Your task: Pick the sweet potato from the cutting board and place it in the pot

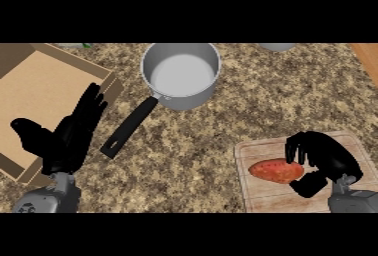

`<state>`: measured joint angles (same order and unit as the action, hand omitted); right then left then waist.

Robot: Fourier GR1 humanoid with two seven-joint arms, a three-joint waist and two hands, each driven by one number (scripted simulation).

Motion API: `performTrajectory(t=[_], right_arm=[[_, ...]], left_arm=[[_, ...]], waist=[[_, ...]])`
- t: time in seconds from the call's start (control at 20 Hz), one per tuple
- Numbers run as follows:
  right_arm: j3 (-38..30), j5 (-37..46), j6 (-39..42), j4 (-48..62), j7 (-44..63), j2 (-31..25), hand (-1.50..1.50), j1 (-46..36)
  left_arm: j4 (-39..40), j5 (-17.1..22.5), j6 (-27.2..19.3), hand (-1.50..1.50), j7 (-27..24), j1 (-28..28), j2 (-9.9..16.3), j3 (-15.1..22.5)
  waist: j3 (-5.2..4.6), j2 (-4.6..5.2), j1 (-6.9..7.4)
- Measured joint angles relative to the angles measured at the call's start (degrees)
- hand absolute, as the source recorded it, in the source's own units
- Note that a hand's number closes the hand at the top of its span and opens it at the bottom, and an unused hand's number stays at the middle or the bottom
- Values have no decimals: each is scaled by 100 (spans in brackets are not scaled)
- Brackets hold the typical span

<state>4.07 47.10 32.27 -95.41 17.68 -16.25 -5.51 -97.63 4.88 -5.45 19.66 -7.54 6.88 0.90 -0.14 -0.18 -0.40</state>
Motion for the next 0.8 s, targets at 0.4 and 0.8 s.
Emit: performTrajectory(t=[0.4,0.8], right_arm=[[147,1025,-1361,-419,2882,1344,150,275],[1299,2665,-2205,-1187,4591,1558,150,-62]], left_arm=[[15,-33,-40,0,-2,102,-3,-15],[71,-67,-1,0,-2,86,-18,68]], waist=[[-41,-89,-125],[-49,-122,0]])
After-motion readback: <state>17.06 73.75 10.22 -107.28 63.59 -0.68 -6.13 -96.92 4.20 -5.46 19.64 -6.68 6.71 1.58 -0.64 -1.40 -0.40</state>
